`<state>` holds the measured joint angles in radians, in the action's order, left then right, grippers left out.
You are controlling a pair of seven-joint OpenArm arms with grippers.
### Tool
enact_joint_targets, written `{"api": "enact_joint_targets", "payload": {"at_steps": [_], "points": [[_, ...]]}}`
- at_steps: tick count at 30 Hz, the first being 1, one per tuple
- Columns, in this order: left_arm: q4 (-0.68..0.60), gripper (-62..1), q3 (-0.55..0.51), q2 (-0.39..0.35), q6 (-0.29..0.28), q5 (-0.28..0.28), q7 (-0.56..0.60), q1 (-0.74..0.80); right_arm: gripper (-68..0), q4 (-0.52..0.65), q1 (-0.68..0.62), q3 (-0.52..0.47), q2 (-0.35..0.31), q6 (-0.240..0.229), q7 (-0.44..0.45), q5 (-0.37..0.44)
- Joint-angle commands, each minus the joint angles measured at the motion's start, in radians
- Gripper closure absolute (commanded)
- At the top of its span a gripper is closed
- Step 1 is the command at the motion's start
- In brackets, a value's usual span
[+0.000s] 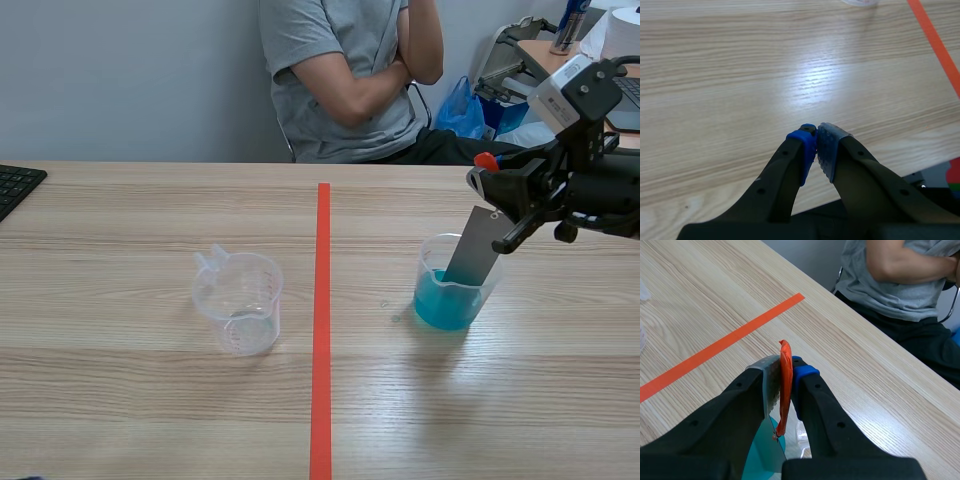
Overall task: Do the redox reaction experiment.
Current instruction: 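Hold the plate still in the solution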
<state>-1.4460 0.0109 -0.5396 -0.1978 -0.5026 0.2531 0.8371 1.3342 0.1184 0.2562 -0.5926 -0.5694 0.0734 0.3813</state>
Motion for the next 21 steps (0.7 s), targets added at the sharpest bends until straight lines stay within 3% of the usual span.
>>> {"api": "enact_joint_targets", "payload": {"at_steps": [1, 11, 15, 21], "points": [[-0.008, -4.7, -0.019, -0.001, -0.002, -0.006, 0.012, -0.016, -1.3, 0.009, 0.015, -0.019, -0.012, 0.000, 0.008, 0.003], [-0.008, -4.7, -0.034, -0.001, -0.002, -0.006, 0.011, -0.023, -1.3, 0.009, 0.015, -0.019, -0.014, -0.001, 0.008, 0.003], [-0.008, -4.6, -0.034, -0.001, -0.002, -0.006, 0.011, -0.023, -1.3, 0.009, 0.015, -0.019, -0.014, -0.032, 0.009, 0.005], [-0.008, -4.7, -0.034, -0.001, -0.002, -0.006, 0.011, -0.023, -1.3, 0.010, 0.015, -0.020, -0.024, -0.034, 0.008, 0.022]]}}
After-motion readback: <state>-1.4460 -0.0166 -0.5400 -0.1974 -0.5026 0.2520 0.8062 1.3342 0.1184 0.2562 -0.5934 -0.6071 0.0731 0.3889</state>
